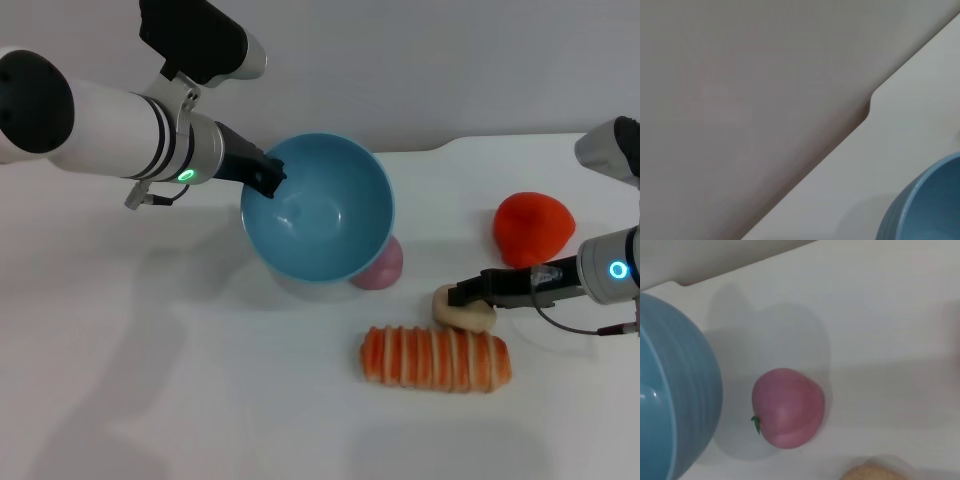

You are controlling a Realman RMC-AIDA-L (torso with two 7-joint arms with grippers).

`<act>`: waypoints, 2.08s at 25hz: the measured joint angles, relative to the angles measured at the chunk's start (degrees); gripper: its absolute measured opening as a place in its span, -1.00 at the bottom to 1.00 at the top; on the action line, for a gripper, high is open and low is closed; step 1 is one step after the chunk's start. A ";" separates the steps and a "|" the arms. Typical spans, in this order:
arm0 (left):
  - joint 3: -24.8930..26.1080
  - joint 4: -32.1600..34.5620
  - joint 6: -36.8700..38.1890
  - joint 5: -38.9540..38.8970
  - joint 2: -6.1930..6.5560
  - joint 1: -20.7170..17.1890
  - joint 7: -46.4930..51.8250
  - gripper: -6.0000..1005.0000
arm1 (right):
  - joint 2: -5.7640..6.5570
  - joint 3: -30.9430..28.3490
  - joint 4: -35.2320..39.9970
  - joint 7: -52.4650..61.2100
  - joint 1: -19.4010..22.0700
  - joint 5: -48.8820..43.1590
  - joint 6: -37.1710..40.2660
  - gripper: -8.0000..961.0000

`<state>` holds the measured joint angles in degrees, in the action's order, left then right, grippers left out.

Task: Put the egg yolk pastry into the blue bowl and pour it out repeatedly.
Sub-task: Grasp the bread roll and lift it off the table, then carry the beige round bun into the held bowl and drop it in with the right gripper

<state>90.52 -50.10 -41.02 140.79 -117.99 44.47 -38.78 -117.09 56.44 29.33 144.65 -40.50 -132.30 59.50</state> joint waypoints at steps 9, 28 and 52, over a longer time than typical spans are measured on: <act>0.00 0.10 0.34 0.51 -0.02 0.00 -0.07 -0.99 | -0.39 0.17 4.03 -1.62 0.77 -0.15 1.69 -0.19; -0.12 0.21 -0.45 0.56 -0.11 0.23 0.48 -0.99 | -1.45 3.86 24.70 -2.76 3.36 7.54 15.04 -0.70; -2.99 -0.71 -4.33 0.29 -0.30 1.32 1.49 -0.99 | -1.43 11.49 17.42 -12.69 -0.17 24.01 6.62 -0.85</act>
<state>87.53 -50.81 -45.35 141.08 -118.30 45.79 -37.29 -118.52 67.93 46.75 131.96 -40.66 -108.29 66.13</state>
